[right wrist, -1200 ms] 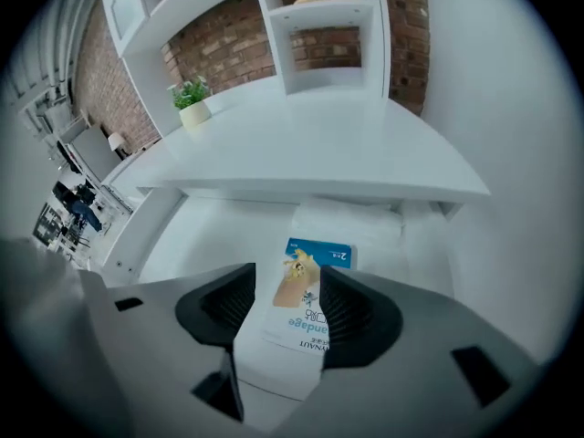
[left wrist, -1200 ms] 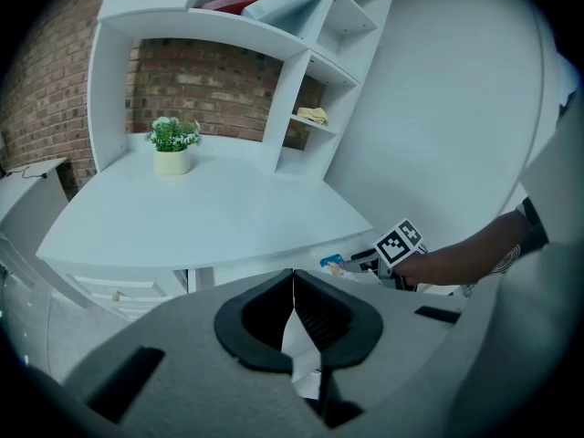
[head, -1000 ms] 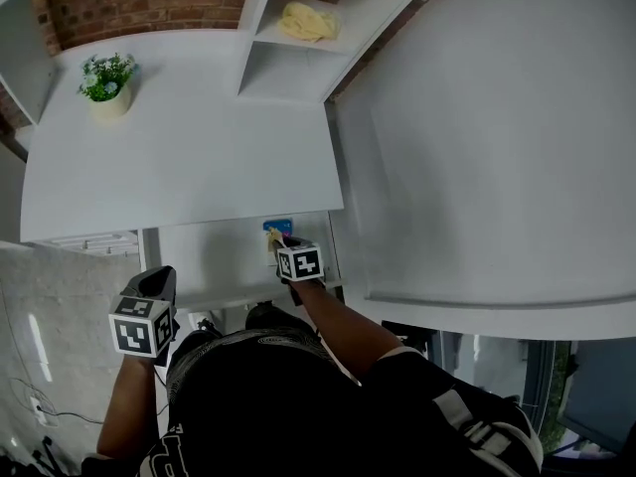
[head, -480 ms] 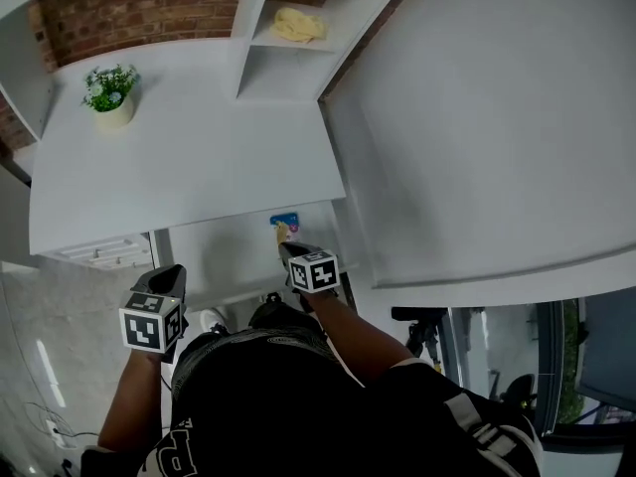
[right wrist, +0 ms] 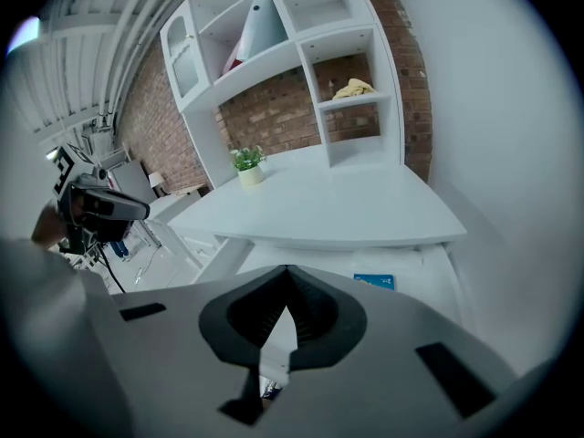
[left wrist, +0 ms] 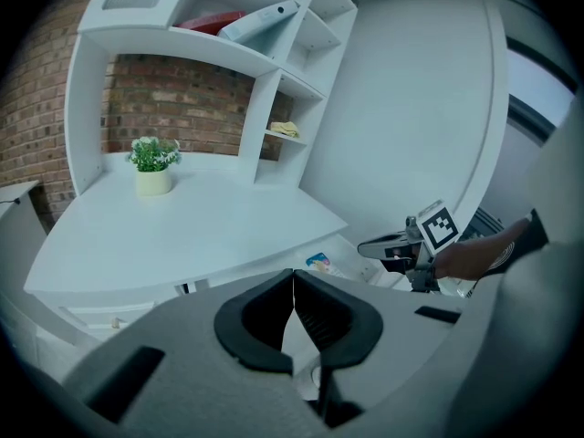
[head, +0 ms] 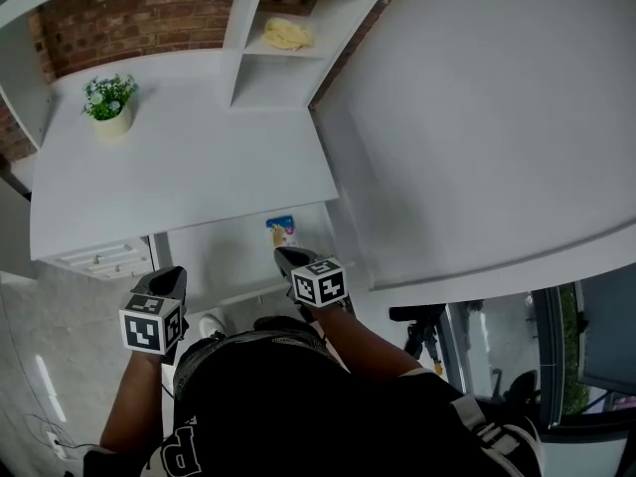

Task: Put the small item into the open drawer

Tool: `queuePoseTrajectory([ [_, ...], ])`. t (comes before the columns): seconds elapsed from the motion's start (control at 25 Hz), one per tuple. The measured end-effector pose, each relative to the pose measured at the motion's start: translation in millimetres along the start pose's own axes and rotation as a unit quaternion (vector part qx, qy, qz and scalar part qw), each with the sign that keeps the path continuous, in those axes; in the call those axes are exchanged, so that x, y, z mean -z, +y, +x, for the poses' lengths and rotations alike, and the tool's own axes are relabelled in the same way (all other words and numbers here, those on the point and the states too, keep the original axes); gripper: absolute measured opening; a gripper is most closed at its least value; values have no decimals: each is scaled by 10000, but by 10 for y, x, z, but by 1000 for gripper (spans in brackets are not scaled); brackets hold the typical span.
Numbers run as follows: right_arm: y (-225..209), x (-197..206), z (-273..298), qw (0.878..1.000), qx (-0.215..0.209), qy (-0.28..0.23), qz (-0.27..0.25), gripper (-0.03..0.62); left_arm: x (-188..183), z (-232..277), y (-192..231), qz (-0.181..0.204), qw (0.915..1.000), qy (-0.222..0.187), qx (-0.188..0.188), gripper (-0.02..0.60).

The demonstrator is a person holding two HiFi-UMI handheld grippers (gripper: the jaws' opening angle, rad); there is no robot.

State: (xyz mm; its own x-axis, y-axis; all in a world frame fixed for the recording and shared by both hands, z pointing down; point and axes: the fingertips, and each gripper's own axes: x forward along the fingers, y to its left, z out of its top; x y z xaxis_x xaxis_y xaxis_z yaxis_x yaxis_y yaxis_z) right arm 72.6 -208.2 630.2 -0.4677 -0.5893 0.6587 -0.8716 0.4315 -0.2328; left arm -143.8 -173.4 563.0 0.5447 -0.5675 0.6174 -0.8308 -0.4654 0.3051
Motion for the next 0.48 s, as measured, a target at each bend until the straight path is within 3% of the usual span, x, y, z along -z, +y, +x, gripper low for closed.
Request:
queuePoseTrajectory([
  [0.24,133,-240,-310,9982,-287,-337,-397,3,-8,-49,-228,-120,9997,-180,-126,18],
  [0.48,181,-215,-783,9949,-672,-508,-562,3,11,-54,-665,-204,9987,-383,-272,18],
])
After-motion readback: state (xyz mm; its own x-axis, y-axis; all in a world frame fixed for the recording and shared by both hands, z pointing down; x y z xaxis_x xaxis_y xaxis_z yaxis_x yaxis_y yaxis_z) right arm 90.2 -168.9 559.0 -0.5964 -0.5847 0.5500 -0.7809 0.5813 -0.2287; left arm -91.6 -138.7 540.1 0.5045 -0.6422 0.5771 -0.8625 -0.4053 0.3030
